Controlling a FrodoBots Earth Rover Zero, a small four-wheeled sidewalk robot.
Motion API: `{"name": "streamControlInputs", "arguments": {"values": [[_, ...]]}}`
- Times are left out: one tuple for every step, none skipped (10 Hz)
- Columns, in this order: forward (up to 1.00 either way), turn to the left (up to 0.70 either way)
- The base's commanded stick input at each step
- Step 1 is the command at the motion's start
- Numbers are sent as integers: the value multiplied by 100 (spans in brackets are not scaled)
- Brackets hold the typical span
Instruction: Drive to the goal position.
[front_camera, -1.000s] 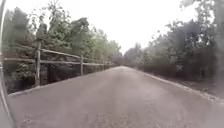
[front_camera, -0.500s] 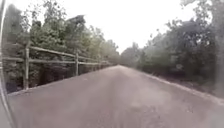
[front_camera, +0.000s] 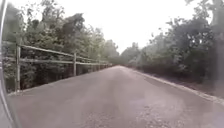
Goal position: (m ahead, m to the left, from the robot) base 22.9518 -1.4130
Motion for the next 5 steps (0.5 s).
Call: {"name": "streamControlInputs", "arguments": {"values": [[70, 0], [70, 0], [70, 0], [70, 0], [70, 0]]}}
